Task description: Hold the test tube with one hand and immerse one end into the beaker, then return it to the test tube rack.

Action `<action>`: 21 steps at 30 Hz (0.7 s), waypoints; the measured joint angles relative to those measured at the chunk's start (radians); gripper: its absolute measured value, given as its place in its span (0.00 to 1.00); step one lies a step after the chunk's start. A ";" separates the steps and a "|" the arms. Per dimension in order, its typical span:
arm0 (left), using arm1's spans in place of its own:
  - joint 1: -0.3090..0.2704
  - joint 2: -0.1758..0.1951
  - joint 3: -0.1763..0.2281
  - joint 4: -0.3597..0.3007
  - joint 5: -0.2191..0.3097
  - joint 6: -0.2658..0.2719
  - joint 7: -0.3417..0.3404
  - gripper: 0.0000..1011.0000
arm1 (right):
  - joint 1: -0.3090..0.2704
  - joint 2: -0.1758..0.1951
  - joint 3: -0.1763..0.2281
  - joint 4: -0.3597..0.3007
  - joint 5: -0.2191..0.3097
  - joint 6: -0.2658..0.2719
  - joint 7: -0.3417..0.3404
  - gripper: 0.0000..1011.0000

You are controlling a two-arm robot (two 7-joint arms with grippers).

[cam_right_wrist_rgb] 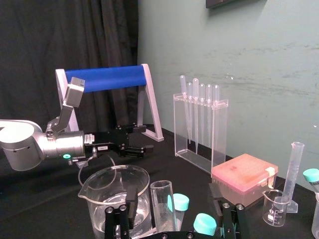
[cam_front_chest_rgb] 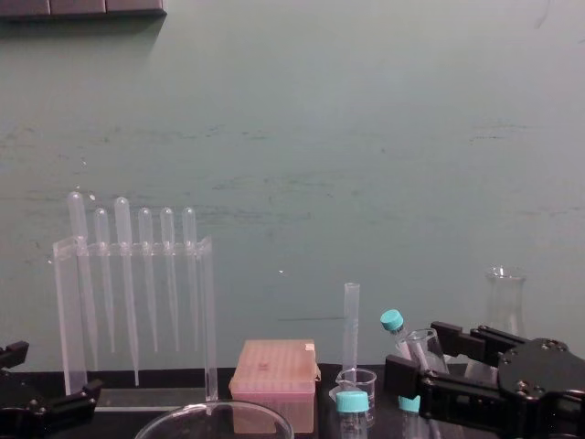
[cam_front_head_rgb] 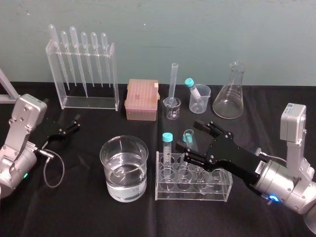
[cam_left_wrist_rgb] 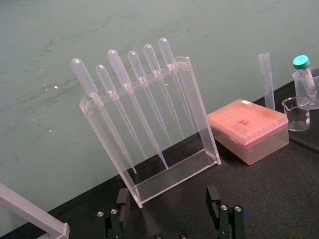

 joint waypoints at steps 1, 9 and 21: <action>0.000 0.000 0.000 0.000 0.000 0.000 0.000 0.99 | 0.000 0.000 0.000 0.000 0.000 0.000 0.000 0.91; 0.000 0.000 0.000 0.000 0.000 0.000 0.000 0.99 | 0.000 0.000 0.000 0.000 0.000 0.000 0.000 0.99; 0.000 0.000 0.000 0.000 0.000 0.000 0.000 0.99 | 0.048 0.037 0.002 -0.097 -0.053 0.008 -0.002 0.99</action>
